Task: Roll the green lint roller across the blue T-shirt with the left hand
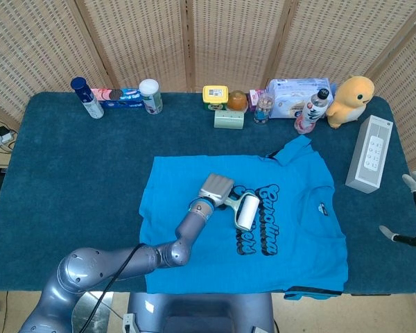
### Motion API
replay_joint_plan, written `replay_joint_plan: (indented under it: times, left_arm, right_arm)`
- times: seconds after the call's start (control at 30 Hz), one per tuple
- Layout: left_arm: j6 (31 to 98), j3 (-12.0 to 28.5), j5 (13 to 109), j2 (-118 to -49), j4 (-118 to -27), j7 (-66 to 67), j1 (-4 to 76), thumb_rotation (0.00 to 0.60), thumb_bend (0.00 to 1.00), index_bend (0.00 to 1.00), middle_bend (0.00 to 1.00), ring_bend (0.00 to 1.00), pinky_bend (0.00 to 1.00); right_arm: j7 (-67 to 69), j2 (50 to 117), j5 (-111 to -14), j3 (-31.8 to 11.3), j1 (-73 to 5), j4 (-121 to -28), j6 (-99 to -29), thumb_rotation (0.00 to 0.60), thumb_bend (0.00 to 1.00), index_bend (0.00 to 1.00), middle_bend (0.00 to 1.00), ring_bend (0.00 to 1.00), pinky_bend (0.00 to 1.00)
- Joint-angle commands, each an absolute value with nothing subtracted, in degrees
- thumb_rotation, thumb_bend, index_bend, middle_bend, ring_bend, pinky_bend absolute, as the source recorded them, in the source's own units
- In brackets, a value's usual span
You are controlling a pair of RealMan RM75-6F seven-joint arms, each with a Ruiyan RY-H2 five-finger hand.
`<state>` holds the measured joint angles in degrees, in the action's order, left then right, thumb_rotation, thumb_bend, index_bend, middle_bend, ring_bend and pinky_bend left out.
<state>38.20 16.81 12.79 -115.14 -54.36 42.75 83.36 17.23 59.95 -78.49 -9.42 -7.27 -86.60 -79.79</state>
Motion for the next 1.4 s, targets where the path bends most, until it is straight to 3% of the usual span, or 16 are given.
replay_joint_plan:
  times: [0.03,0.37,1.03,1.4]
  left_arm:
    - [38.23,16.71,12.26,-115.29,-54.08,43.28,83.52,0.6,0.89,1.0,0.93,0.84,0.98]
    - [39.43,15.08,10.15,-113.7,-55.47,45.68,82.37,0.6,0.89,1.0,0.93,0.84,0.98]
    - [44.7,10.16,11.47,-103.22,-65.18,45.05,73.25,0.6,0.89,1.0,0.93,0.84,0.98]
    - [46.6,10.96,15.23,-98.5,-69.98,42.7,70.87,0.6,0.89,1.0,0.93,0.84,0.98]
  right_arm:
    - [17.34,59.92,-78.56,-9.44,-7.26,-86.63,-79.84,0.6,0.0,0.07,0.0,0.0,0.0]
    - [17.43,59.91,-78.77,-9.41,-7.16,-86.62,-80.08,0.6,0.0,0.07,0.0,0.0,0.0]
    - [14.85,60.43,-79.54,-8.92,-7.32,-87.56,-80.28,0.6,0.0,0.07,0.0,0.0,0.0]
    - [13.87,60.81,-79.61,-8.74,-7.47,-87.67,-80.17,0.6,0.0,0.07,0.0,0.0,0.0]
